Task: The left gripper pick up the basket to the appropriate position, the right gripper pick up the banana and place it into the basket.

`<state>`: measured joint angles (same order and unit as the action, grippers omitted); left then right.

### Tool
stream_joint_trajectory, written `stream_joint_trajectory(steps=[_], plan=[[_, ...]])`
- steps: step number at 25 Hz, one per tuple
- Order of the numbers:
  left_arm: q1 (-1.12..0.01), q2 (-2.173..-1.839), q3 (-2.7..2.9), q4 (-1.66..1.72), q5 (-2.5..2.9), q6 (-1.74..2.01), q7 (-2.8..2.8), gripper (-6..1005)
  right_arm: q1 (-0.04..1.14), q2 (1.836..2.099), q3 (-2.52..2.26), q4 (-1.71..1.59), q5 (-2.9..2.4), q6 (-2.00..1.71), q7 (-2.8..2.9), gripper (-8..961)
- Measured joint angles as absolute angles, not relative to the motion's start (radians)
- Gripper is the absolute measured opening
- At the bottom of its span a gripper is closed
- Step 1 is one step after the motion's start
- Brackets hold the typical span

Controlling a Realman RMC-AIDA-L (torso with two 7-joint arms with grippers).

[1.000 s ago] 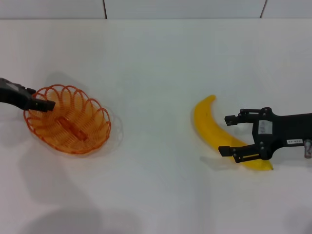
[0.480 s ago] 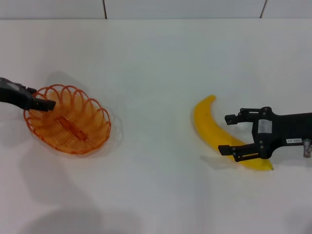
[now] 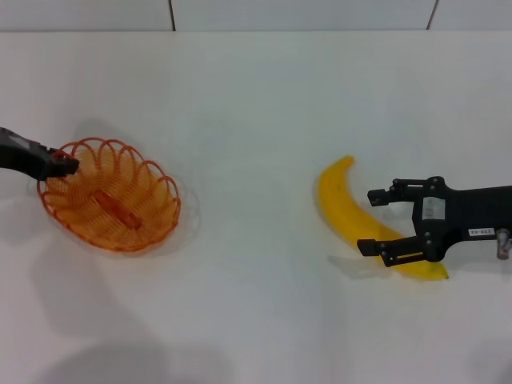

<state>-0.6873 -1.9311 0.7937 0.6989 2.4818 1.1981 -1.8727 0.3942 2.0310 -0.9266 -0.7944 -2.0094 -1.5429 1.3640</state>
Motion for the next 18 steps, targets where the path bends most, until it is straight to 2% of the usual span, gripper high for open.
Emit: stream_joint_trajectory(steps=[7, 14, 18], plan=[[-0.687, -1.931, 0.794, 0.7, 2.48, 1.198, -1.871, 152, 0.397, 2.032, -0.927, -0.795, -2.027, -1.537, 1.364, 881], [-0.686, -1.931, 0.793, 0.715, 2.458, 1.208, -1.868, 107, 0.399, 2.033, -0.927, -0.783, -2.032, -1.534, 1.364, 881], [-0.681, -1.943, 0.794, 0.756, 2.402, 1.246, -1.842, 88, 0.399, 2.033, -0.926, -0.782, -2.033, -1.534, 1.364, 881]])
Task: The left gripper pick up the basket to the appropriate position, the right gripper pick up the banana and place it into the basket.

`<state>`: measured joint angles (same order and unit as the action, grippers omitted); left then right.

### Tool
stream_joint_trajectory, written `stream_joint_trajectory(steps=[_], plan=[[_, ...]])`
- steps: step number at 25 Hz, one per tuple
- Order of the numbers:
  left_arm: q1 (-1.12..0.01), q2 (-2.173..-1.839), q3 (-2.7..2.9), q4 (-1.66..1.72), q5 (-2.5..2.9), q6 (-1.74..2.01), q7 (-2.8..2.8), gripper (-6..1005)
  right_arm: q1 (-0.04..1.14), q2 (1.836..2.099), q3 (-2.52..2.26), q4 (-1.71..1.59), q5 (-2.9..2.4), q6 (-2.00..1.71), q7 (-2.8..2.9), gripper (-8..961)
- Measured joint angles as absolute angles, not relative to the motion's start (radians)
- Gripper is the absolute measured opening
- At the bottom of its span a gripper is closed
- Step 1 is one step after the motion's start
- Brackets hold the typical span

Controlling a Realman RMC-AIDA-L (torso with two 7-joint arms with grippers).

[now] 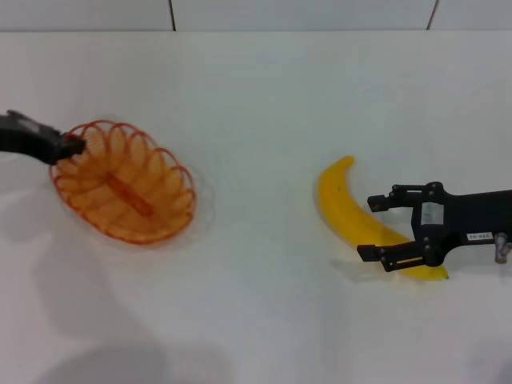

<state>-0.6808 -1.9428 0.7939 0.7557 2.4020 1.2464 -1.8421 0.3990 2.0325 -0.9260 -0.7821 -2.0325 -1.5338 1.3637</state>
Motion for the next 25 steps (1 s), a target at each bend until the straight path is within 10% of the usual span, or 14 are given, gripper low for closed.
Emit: stream_joint_trajectory(steps=[25], plan=[[-0.711, -2.007, 0.785, 0.733, 2.191, 1.165, -1.745, 67, 0.41, 2.032, -0.927, -0.764, -2.032, -1.534, 1.358, 881]])
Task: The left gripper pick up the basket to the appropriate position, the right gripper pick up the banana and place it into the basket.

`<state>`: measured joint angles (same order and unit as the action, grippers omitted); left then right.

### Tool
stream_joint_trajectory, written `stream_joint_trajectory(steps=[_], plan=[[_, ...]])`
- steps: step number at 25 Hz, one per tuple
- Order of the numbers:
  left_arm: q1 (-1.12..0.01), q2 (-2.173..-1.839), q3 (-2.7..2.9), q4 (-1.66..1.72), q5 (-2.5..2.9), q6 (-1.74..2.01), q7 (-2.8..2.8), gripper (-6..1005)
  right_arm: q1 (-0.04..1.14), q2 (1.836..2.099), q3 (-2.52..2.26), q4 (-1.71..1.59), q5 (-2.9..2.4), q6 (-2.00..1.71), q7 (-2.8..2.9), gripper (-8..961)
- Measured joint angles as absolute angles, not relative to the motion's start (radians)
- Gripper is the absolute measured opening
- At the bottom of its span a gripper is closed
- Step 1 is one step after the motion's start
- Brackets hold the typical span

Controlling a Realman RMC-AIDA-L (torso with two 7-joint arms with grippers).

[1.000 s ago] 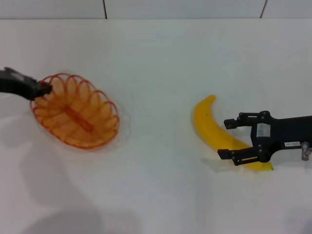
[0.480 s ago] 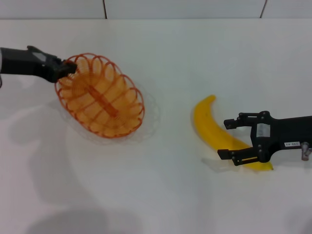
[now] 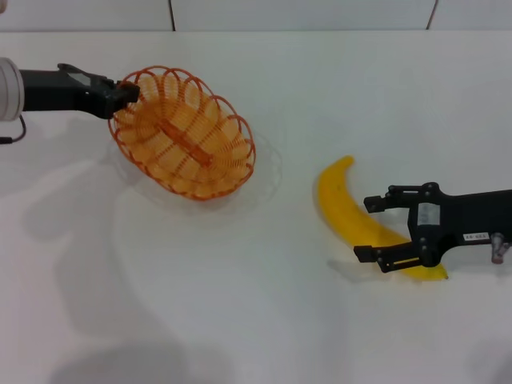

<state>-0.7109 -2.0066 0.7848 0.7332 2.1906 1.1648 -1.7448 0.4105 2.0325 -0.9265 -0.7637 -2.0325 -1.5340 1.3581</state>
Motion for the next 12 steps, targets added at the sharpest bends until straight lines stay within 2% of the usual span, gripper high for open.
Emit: stream_joint_trajectory(steps=[12], plan=[[-0.694, -2.011, 0.779, 0.633, 2.075, 1.085, -1.704, 68, 0.423, 2.032, -0.927, -0.751, -2.047, -1.531, 1.358, 881]])
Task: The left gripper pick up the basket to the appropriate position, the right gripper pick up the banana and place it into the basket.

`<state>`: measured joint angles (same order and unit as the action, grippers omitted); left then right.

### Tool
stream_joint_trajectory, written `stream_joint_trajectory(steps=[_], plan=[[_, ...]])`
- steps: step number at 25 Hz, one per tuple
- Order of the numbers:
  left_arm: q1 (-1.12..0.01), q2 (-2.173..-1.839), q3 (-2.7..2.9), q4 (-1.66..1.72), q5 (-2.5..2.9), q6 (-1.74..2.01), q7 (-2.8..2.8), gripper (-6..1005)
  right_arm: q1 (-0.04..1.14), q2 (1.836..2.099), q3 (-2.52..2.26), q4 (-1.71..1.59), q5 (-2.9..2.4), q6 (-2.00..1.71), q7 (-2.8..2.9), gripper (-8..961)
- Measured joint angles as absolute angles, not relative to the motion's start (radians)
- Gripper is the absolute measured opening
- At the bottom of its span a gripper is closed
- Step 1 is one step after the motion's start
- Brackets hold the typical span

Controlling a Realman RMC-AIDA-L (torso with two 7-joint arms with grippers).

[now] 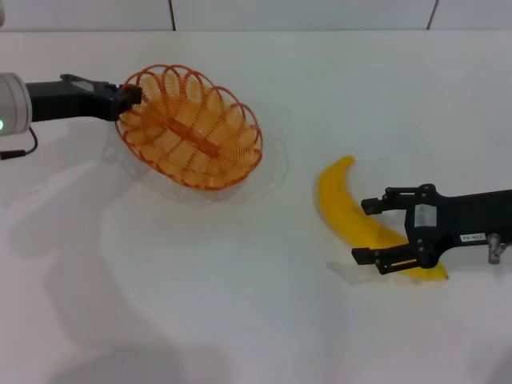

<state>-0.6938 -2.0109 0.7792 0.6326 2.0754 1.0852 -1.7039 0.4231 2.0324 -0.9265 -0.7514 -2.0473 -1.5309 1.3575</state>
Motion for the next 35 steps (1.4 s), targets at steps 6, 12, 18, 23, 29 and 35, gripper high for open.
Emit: stream_joint_trajectory(steps=[6, 12, 18, 23, 29, 35], plan=[[-0.69, -2.012, 0.779, 0.577, 2.045, 1.041, -1.701, 66, 0.43, 2.032, -0.927, -0.743, -2.059, -1.531, 1.359, 881], [-0.687, -2.017, 0.779, 0.548, 2.006, 1.015, -1.701, 67, 0.436, 2.032, -0.927, -0.742, -2.065, -1.531, 1.362, 881], [-0.671, -2.028, 0.779, 0.53, 1.965, 0.976, -1.7, 67, 0.437, 2.032, -0.927, -0.742, -2.07, -1.531, 1.362, 881], [-0.67, -2.028, 0.779, 0.481, 1.959, 0.915, -1.7, 68, 0.438, 2.033, -0.927, -0.741, -2.072, -1.521, 1.363, 880], [-0.662, -2.031, 0.779, 0.434, 1.894, 0.877, -1.661, 68, 0.439, 2.034, -0.927, -0.741, -2.072, -1.52, 1.363, 880], [-0.656, -2.031, 0.78, 0.411, 1.839, 0.865, -1.623, 69, 0.44, 2.034, -0.927, -0.741, -2.072, -1.52, 1.364, 880]])
